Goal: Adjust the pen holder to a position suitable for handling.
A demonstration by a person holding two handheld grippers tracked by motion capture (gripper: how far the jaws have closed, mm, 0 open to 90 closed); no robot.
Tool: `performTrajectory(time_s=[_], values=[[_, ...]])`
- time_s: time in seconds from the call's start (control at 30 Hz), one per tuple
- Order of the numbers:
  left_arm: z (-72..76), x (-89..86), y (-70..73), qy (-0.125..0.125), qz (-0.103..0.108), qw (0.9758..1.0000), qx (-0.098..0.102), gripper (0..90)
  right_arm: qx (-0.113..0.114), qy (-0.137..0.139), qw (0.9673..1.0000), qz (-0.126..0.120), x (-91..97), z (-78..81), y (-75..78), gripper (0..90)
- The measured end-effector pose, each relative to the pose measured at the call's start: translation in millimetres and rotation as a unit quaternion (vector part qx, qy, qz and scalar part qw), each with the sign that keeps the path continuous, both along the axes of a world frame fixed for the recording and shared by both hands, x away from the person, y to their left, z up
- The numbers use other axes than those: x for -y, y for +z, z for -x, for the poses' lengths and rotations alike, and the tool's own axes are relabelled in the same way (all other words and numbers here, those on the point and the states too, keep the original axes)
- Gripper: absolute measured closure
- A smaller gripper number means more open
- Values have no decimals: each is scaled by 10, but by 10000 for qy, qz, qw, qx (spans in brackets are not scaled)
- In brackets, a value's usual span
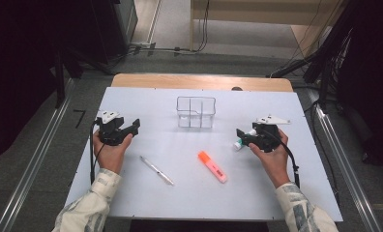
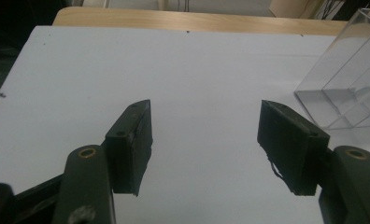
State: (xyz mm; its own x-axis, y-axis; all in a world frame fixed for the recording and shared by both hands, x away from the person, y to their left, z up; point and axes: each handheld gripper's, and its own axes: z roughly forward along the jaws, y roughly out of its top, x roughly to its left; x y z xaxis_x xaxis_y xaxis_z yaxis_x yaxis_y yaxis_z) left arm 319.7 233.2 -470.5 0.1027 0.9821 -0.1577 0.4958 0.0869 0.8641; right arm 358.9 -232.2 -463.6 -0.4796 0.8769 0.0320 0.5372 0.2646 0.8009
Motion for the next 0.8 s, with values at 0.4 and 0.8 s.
performTrajectory(time_s=[0.4,0.8], values=[[137,-110,-34,33,-1,10000,11,301,41,-160,9999,-48,213,178,-9,274],[243,-123,-73,-57,28,10000,-52,266,69,-298,9995,-64,379,274,3,257]])
